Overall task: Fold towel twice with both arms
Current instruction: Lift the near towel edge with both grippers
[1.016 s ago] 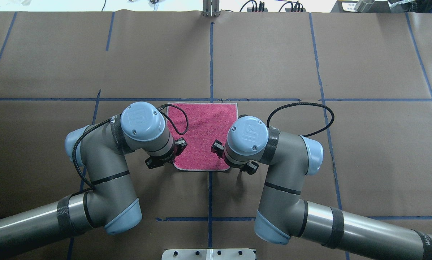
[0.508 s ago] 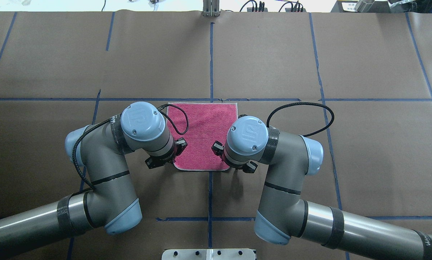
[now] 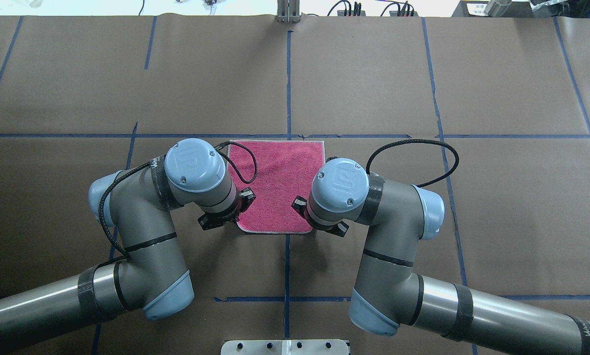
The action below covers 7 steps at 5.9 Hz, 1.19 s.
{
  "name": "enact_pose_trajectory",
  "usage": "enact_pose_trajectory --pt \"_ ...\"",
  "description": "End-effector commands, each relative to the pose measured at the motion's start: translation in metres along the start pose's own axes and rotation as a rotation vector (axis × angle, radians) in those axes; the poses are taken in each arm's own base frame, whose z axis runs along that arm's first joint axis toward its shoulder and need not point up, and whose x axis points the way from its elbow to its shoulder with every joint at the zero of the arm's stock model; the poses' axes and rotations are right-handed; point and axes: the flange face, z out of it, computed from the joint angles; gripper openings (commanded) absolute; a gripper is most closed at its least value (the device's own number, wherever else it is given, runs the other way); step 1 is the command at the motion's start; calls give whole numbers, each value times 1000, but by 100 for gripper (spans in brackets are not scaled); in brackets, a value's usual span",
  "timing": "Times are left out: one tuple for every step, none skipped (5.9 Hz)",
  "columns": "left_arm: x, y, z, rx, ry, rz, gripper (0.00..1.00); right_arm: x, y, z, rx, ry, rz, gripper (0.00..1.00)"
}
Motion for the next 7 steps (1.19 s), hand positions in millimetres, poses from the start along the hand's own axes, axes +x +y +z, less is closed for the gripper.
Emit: enact_pose_trajectory --pt "1 0 -2 0 3 1 2 1 -1 0 -7 7 3 0" --pt "3 1 -13 -4 20 2 2 0 -5 -6 -16 2 11 0" --pt "0 2 -25 -11 38 5 1 -2 -12 -19 -67 -2 34 0" --pt "-2 5 -33 -15 43 8 0 2 -11 -22 -81 -2 54 0" --pt "-9 10 -47 -16 33 6 0 10 -6 -25 -134 14 58 0" --pt "-22 13 -56 -44 25 -3 0 12 -2 -32 -155 34 73 0" --pt "-27 14 -58 -53 25 -7 0 15 2 -45 -174 42 75 0"
